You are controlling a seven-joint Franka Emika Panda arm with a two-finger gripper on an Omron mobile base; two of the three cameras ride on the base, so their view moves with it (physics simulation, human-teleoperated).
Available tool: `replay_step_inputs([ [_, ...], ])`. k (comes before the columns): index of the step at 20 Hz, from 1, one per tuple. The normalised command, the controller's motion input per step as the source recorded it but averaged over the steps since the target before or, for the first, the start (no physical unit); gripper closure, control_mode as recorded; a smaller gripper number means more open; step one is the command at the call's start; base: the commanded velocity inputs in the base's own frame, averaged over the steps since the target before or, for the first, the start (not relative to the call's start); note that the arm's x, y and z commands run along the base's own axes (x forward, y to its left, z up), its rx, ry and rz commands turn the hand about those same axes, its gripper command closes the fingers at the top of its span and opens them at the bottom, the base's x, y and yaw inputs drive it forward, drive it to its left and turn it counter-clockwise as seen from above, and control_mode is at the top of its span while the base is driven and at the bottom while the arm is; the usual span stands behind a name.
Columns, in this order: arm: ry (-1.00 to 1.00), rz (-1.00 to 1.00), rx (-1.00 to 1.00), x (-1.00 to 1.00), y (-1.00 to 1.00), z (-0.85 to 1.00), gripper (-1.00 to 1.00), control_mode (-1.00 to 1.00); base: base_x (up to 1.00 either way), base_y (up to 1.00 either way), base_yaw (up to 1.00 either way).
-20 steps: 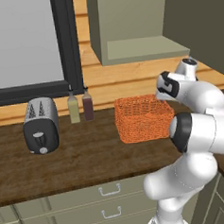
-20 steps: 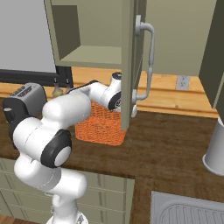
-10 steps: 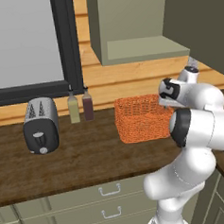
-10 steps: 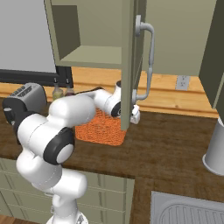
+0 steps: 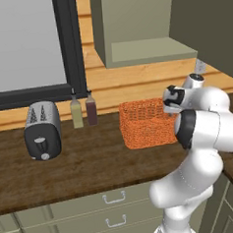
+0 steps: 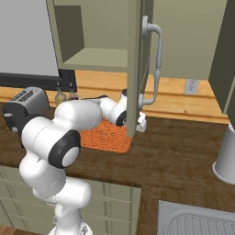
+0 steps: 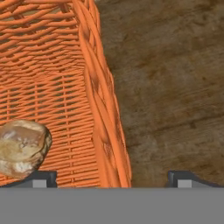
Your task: Open the cabinet, pick up the bread from the cabinet and place it in the basket. Then move the basket to the dining counter.
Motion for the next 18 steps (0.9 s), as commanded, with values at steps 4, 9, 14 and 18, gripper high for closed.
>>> replay_step_inputs([
  [4, 0.00, 0.03, 0.00, 0.33, 0.00, -0.01, -1.00, -1.00, 0.00, 0.00, 0.00],
  [9, 0.00, 0.03, 0.00, 0.02, 0.00, -0.25, -1.00, -1.00, 0.00, 0.00, 0.00],
  [14, 0.00, 0.01, 0.00, 0.00, 0.00, -0.35, -1.00, -1.00, 0.00, 0.00, 0.00],
  [18, 0.00, 0.00, 0.00, 0.00, 0.04, -0.22, 1.00, -1.00, 0.00, 0.00, 0.00],
])
